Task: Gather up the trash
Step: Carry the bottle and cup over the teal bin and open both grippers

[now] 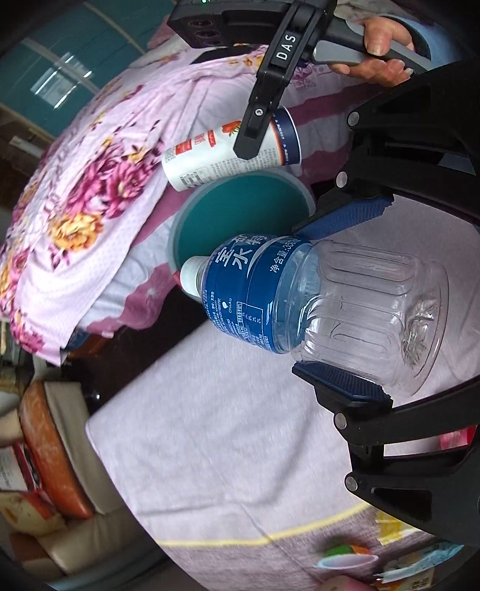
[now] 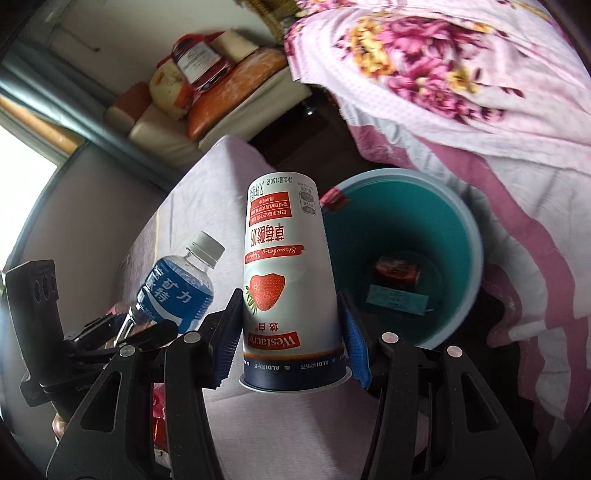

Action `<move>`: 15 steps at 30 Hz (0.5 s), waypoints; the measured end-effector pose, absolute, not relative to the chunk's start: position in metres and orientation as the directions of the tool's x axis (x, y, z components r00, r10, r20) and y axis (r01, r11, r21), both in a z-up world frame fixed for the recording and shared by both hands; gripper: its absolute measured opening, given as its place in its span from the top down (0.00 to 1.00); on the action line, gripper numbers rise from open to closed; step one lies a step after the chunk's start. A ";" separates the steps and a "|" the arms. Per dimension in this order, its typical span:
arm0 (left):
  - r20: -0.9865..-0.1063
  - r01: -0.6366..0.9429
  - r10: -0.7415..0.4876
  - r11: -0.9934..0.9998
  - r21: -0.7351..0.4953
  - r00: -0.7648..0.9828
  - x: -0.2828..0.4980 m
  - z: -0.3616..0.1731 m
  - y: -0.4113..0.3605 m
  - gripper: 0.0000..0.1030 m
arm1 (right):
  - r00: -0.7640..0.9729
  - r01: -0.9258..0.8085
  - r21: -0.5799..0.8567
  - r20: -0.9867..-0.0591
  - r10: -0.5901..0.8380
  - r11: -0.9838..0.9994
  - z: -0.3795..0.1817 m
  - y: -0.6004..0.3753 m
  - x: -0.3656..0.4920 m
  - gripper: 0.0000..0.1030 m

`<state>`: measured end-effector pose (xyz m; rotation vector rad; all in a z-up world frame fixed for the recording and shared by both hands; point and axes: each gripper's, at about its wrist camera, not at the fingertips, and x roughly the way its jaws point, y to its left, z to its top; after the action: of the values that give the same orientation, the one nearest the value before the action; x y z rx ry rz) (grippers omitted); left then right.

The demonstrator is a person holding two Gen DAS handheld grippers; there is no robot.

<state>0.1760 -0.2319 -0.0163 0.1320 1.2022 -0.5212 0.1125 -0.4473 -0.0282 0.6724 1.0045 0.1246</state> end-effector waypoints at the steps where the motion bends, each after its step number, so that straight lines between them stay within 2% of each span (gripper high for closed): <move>1: -0.915 0.461 -0.313 0.871 -0.170 0.253 0.175 -0.018 -0.240 0.33 | 0.553 0.212 0.577 -0.737 0.390 0.789 -0.029 -0.454 0.109 0.53; 15: -0.958 0.549 -0.248 0.825 -0.131 0.144 0.186 -0.060 -0.327 0.33 | 0.574 0.309 0.598 -0.738 0.356 0.740 -0.052 -0.523 0.093 0.53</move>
<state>0.1863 -0.3275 -0.0595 0.2756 1.3071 -0.5849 0.0932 -0.5233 -0.0520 0.7703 0.9858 0.0306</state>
